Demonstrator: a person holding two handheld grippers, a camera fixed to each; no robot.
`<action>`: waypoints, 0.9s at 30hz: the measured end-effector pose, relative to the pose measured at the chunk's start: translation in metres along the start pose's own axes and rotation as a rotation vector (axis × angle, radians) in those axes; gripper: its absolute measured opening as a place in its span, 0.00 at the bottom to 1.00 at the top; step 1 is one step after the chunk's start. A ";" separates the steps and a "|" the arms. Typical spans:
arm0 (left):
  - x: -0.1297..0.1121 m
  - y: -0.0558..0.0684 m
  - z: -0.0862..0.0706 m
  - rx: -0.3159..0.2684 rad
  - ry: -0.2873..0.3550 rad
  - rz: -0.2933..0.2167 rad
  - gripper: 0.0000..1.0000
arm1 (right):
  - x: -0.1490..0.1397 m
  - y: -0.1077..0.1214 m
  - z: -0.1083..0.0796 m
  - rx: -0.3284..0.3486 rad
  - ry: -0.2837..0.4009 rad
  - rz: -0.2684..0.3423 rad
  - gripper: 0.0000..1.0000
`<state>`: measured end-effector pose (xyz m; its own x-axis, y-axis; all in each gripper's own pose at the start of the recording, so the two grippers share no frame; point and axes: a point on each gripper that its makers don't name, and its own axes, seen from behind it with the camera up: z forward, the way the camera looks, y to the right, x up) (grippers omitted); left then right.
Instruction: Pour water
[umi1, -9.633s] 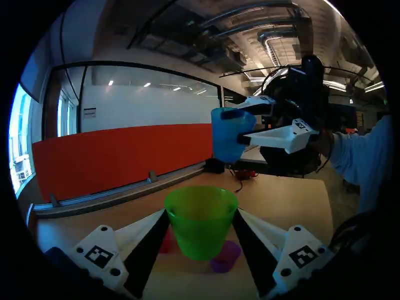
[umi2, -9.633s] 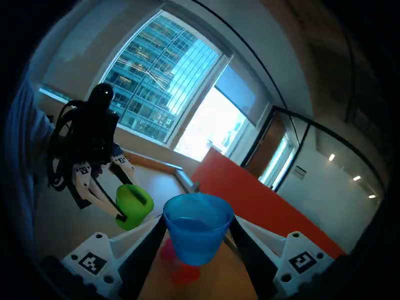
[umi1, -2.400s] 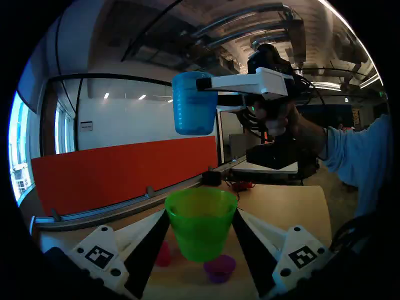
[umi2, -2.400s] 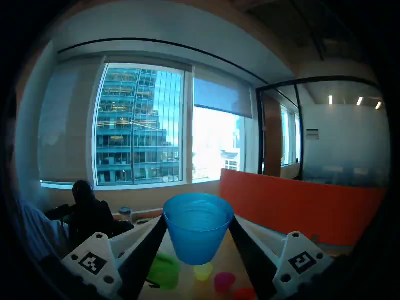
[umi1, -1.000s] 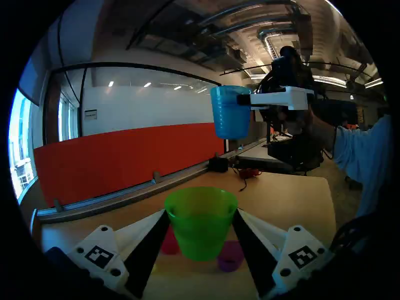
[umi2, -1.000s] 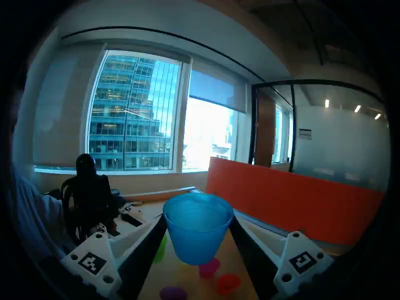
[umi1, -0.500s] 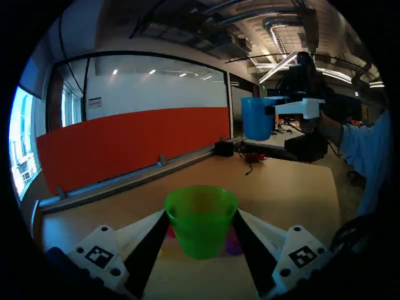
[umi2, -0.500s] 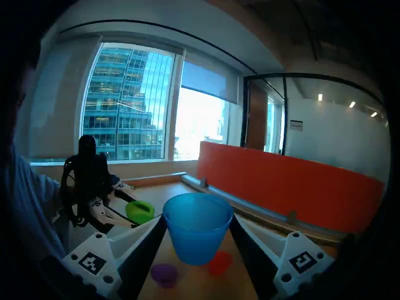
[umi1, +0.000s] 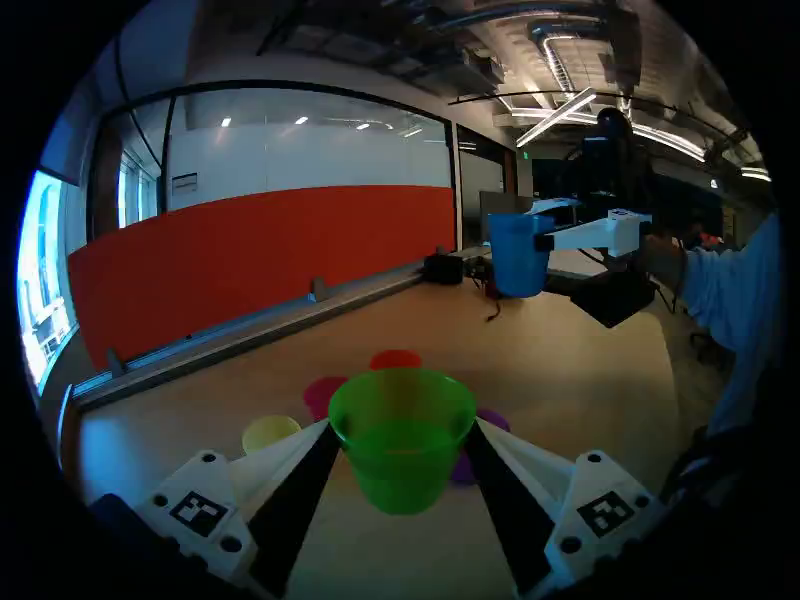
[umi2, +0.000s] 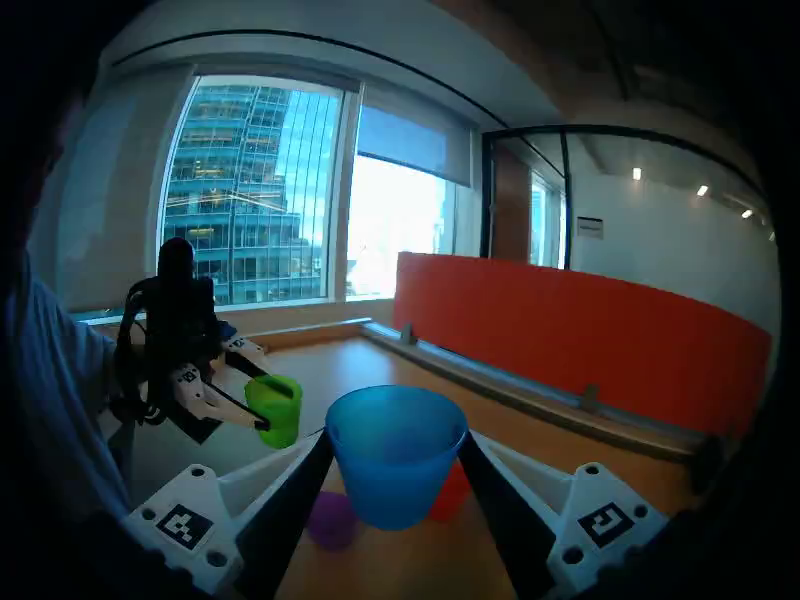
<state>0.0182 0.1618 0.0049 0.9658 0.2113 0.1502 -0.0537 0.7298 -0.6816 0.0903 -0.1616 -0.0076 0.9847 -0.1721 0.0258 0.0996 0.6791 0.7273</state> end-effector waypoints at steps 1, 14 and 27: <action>-0.003 0.000 0.001 -0.001 -0.008 0.002 0.85 | -0.005 0.000 0.001 -0.001 -0.007 0.000 0.91; -0.044 0.005 0.013 -0.017 -0.123 0.011 0.85 | -0.070 -0.004 0.007 -0.011 -0.101 0.005 0.91; -0.074 0.011 0.024 -0.048 -0.222 0.034 0.85 | -0.125 -0.003 0.010 -0.028 -0.190 0.008 0.91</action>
<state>-0.0598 0.1694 0.0038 0.8837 0.3772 0.2773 -0.0676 0.6889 -0.7216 -0.0344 -0.1498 -0.0061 0.9411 -0.2965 0.1624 0.0985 0.6999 0.7074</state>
